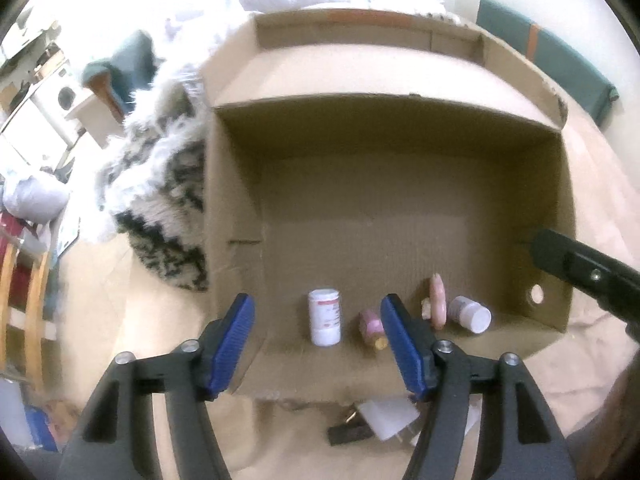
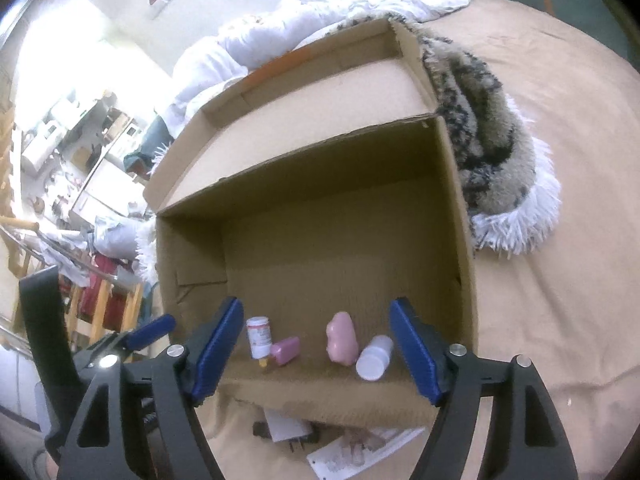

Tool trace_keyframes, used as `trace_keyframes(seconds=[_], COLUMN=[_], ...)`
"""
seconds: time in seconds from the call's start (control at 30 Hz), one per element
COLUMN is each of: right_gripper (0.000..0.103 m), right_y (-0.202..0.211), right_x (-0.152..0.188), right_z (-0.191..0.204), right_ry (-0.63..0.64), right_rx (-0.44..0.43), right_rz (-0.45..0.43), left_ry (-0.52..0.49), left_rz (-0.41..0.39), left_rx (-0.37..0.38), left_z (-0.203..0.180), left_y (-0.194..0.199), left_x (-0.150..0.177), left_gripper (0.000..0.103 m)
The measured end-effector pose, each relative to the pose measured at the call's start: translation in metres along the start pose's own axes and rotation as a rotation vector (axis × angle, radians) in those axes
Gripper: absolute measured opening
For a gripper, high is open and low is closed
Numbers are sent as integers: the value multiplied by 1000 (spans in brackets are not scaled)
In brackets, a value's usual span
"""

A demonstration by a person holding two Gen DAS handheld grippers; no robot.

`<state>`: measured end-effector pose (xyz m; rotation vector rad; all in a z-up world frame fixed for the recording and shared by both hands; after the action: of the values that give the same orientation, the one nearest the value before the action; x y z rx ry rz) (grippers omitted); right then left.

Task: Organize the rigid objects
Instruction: 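Withdraw both grippers and grasp the white charger with the right gripper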

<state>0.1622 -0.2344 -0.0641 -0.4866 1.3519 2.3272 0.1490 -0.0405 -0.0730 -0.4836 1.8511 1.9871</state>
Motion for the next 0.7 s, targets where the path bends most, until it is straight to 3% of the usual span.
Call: trace_keyframes(seconds=[0.37,0.7], right_gripper=[80,80], right_y=[29,21], right_x=[42,73], right_z=[-4,1], right_ry=[-60,-78], right_rx=[-34,-17], right_rz=[20,76], left_ry=[104,220], left_rz=[-3,77], left_rx=[15,21], left_z=[45,77], left_y=[26,-2], left_x=[42,79], left_gripper=[67,67])
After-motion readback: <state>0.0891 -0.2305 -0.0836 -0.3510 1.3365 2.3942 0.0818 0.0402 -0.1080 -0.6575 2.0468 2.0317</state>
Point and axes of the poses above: each gripper's, at about its wrist camera, not at the fingertips, and y roughly against the way its jaws point, z to its left, x to its underside, the point moved 2 cm from there along -y, roughly the way its jaws point, and after that the axes turned 2 degrees about -z, right-handed, at the moved point
